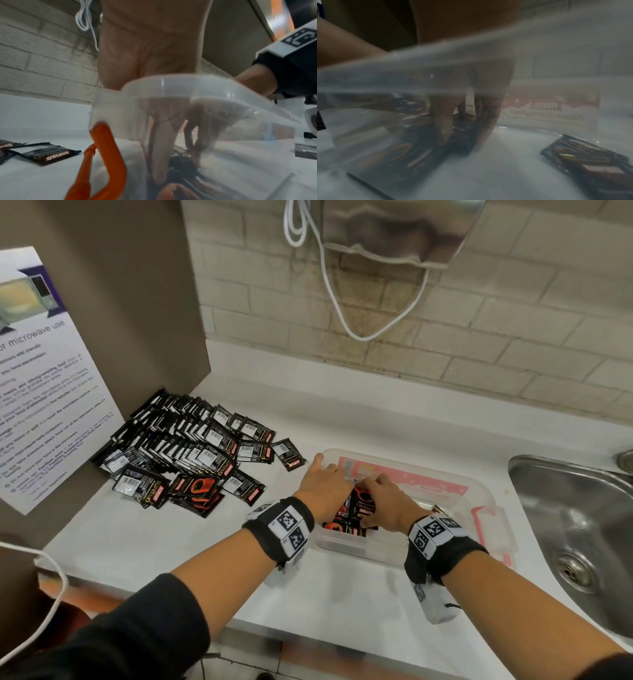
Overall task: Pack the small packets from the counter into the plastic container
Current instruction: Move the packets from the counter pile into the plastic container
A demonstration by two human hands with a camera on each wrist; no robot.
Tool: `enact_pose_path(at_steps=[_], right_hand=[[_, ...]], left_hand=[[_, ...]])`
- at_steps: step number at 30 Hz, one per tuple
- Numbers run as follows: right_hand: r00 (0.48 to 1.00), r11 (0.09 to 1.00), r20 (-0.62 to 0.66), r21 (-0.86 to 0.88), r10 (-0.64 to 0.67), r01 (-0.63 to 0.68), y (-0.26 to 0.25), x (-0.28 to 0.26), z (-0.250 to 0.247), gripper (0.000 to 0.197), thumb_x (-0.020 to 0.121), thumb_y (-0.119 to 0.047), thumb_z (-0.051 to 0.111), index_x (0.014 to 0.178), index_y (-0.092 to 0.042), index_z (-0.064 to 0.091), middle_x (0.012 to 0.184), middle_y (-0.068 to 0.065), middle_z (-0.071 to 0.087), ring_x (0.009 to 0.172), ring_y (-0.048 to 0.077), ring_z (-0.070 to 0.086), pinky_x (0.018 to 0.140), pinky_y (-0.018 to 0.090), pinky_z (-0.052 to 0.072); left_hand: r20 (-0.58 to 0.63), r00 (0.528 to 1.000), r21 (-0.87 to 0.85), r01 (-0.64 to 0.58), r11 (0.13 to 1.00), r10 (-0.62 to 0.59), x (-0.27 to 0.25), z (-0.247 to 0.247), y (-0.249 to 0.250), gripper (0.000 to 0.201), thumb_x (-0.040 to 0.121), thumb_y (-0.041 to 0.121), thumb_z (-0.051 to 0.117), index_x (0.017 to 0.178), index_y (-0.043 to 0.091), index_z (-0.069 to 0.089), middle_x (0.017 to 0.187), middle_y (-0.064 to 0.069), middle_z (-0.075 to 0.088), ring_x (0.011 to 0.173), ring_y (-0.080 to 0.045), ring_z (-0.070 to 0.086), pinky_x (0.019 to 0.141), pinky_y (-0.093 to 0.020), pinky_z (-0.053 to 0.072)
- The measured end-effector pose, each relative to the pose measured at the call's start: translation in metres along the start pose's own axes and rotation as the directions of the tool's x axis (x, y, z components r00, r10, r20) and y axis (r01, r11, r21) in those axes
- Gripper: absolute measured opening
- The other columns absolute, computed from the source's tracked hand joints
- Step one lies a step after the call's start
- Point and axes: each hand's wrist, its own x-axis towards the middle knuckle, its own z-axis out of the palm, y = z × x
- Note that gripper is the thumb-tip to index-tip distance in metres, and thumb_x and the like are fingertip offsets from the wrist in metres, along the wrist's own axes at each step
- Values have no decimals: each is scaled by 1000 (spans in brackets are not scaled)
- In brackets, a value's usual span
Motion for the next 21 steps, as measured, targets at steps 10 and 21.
enact_pose_path(at_steps=[10,21], right_hand=[[1000,999,-6,25,-19,20,1,-5,-3,80,73,-18,84,140,-16,41,127,8,40,111,28,52,100,37,46],[999,999,19,21,42,-42,3,-10,-17,87,70,-25,87,143,-19,39,132,9,40,116,28,49,99,37,44]], left_hand=[[-38,999,18,18,1000,-17,9,12,2,73,76,40,81,139,22,47,134,-5,55,127,-27,47,115,-55,12],[-297,948,-440,-32,897,-112,-17,9,-25,45,82,50,70,116,28,51,115,3,48,119,-20,42,114,-47,12]])
